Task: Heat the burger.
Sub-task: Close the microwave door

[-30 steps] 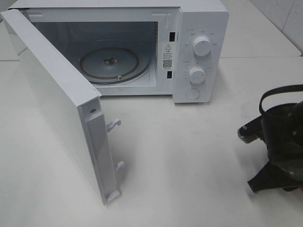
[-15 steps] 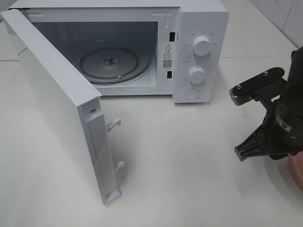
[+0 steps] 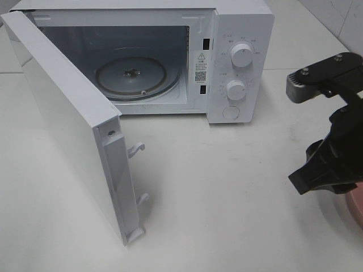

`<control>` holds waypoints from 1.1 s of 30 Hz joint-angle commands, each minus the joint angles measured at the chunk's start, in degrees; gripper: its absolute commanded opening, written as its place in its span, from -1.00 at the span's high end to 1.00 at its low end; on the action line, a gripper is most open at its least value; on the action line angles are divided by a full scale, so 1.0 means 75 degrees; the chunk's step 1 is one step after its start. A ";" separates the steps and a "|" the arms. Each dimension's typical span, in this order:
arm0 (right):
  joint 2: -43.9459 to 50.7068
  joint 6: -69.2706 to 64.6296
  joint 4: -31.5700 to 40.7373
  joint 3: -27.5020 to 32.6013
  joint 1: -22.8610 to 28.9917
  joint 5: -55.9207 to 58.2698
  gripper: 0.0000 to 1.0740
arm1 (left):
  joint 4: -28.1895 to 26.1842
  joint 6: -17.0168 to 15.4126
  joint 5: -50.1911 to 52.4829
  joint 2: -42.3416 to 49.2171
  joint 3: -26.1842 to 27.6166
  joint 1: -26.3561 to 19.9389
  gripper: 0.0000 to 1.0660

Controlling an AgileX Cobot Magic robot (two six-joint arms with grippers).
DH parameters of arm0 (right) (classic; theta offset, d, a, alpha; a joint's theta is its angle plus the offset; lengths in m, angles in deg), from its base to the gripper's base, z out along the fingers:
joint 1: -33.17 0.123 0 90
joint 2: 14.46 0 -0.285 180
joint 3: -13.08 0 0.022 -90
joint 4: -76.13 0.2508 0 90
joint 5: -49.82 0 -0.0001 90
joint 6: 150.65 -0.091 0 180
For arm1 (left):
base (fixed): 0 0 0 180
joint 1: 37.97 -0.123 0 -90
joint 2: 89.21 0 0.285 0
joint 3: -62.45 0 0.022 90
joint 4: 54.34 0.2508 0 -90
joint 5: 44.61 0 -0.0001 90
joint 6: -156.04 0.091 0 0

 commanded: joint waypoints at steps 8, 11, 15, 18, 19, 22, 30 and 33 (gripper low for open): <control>0.1467 0.0160 0.0145 -0.0031 0.0000 0.1375 -0.55 | 0.0023 -0.0046 0.0061 0.0046 0.0015 -0.0023 -0.88; 0.1841 0.0160 0.0160 -0.0023 0.0000 0.1627 -0.49 | 0.0023 -0.0046 0.0061 0.0046 0.0015 -0.0023 -0.88; 0.2238 0.0160 0.0260 -0.0023 0.0000 0.1757 -0.41 | 0.0023 -0.0046 0.0061 0.0046 0.0015 -0.0023 -0.88; 0.2590 0.0160 0.0275 -0.0023 0.0000 0.2002 -0.39 | 0.0023 -0.0046 0.0061 0.0046 0.0015 -0.0023 -0.88; 0.2689 0.0160 0.0275 0.0015 0.0000 0.2070 -0.39 | 0.0023 -0.0046 0.0061 0.0046 0.0015 -0.0023 -0.88; 0.3155 0.0160 0.0267 0.0275 0.0000 0.2108 -0.39 | 0.0023 -0.0046 0.0061 0.0046 0.0015 -0.0023 -0.88; 0.4530 0.0160 0.0244 0.1329 -0.0229 0.1971 -0.39 | 0.0023 -0.0046 0.0061 0.0046 0.0015 -0.0023 -0.88; 0.4958 0.0206 0.0290 0.1497 -0.0718 0.1742 -0.39 | 0.0023 -0.0046 0.0061 0.0046 0.0015 -0.0023 -0.88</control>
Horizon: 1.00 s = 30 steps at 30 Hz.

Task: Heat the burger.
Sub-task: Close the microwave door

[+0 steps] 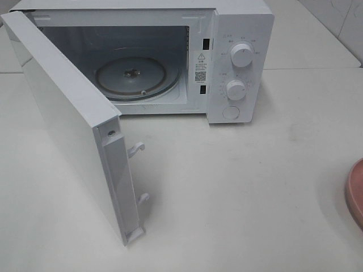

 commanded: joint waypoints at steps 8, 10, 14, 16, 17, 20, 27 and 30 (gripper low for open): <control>0.1558 0.0244 0.0015 0.0130 -0.1688 -0.0214 -0.39 | 0.0023 -0.0046 0.0061 0.0046 0.0015 -0.0023 -0.88; 0.1986 0.0244 0.0038 0.0130 -0.2032 -0.0214 -0.39 | 0.0023 -0.0046 0.0061 0.0046 0.0015 -0.0023 -0.88; 0.2659 0.0244 0.0160 0.0130 -0.2590 -0.0214 -0.39 | 0.0023 -0.0046 0.0061 0.0046 0.0015 -0.0023 -0.88; 0.2964 0.0244 0.0191 0.0130 -0.2842 -0.0214 -0.39 | 0.0023 -0.0046 0.0061 0.0046 0.0015 -0.0023 -0.88; 0.3132 0.0244 0.0199 0.0130 -0.2987 -0.0214 -0.39 | 0.0023 -0.0046 0.0061 0.0046 0.0015 -0.0023 -0.88; 0.3575 0.0252 0.0199 0.0130 -0.3331 -0.0214 -0.39 | 0.0023 -0.0046 0.0061 0.0046 0.0015 -0.0023 -0.88; 0.4316 0.0298 0.0206 0.0138 -0.3598 -0.0222 -0.39 | 0.0023 -0.0046 0.0061 0.0046 0.0015 -0.0023 -0.88; 0.4316 0.0344 0.0229 0.0145 -0.3598 -0.0222 -0.39 | 0.0023 -0.0046 0.0061 0.0038 0.0015 -0.0023 -0.88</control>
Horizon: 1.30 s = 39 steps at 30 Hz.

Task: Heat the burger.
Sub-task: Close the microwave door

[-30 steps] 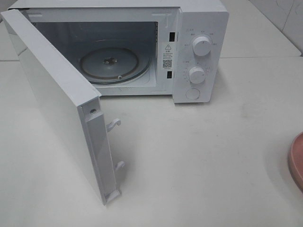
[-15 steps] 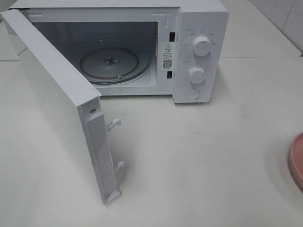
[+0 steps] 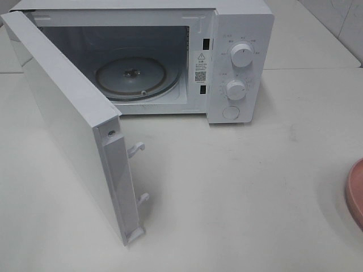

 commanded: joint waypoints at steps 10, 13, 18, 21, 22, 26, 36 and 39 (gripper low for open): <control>0.0214 0.0168 0.0046 0.0046 -0.0061 -0.0038 -0.39 | 0.0023 -0.0046 0.0061 0.0046 0.0015 -0.0023 -0.88; 0.0214 0.0168 0.0046 0.0046 -0.0061 -0.0038 -0.39 | 0.0023 -0.0046 0.0061 0.0046 0.0015 -0.0023 -0.88; 0.0214 0.0168 0.0046 0.0046 -0.0061 -0.0038 -0.39 | 0.0023 -0.0046 0.0061 0.0046 0.0015 -0.0023 -0.88; 0.0214 0.0168 0.0046 0.0046 -0.0061 -0.0038 -0.39 | 0.0023 -0.0046 0.0061 0.0046 0.0015 -0.0023 -0.88; 0.0214 0.0168 0.0046 0.0046 -0.0061 -0.0038 -0.39 | 0.0023 -0.0046 0.0061 0.0046 0.0015 -0.0023 -0.88; 0.0214 0.0168 0.0046 0.0046 -0.0061 -0.0038 -0.39 | 0.0023 -0.0046 0.0061 0.0046 0.0015 -0.0023 -0.88; 0.0214 0.0168 0.0046 0.0046 -0.0061 -0.0038 -0.39 | 0.0023 -0.0046 0.0061 0.0046 0.0015 -0.0023 -0.88; 0.0214 0.0168 0.0046 0.0046 -0.0061 -0.0038 -0.39 | 0.0023 -0.0046 0.0061 0.0046 0.0015 -0.0023 -0.88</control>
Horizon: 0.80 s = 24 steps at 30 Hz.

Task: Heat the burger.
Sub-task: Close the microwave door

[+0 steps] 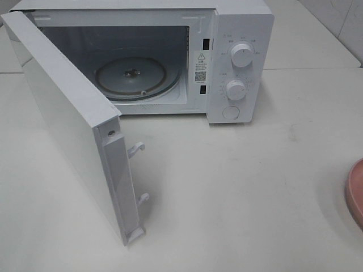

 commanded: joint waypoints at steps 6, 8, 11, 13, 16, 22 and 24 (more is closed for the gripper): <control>0.0214 0.0053 0.0015 0.0023 -0.0061 -0.0038 -0.39 | 0.0023 -0.0046 0.0061 0.0046 0.0015 -0.0023 -0.88; 0.0214 0.0053 0.0015 0.0023 -0.0061 -0.0038 -0.39 | 0.0000 -0.0046 0.0061 0.0046 0.0015 -0.0023 -0.88; 0.0214 0.0053 0.0015 0.0023 -0.0061 -0.0038 -0.39 | -0.0061 -0.0046 0.0061 0.0046 0.0015 -0.0023 -0.88; 0.0214 0.0053 0.0015 0.0023 -0.0061 -0.0038 -0.39 | -0.0061 -0.0046 0.0061 0.0046 0.0015 -0.0023 -0.88; 0.0214 0.0053 0.0015 0.0023 -0.0061 -0.0038 -0.39 | -0.0069 -0.0046 0.0061 0.0046 0.0015 -0.0023 -0.88; 0.0214 0.0053 0.0015 0.0023 -0.0061 -0.0038 -0.39 | -0.0183 -0.0046 0.0191 -0.0008 0.0138 -0.0023 -0.87; 0.0214 0.0053 0.0015 0.0023 -0.0061 -0.0038 -0.39 | -0.0183 -0.0046 0.0199 -0.0076 0.0199 -0.0023 -0.86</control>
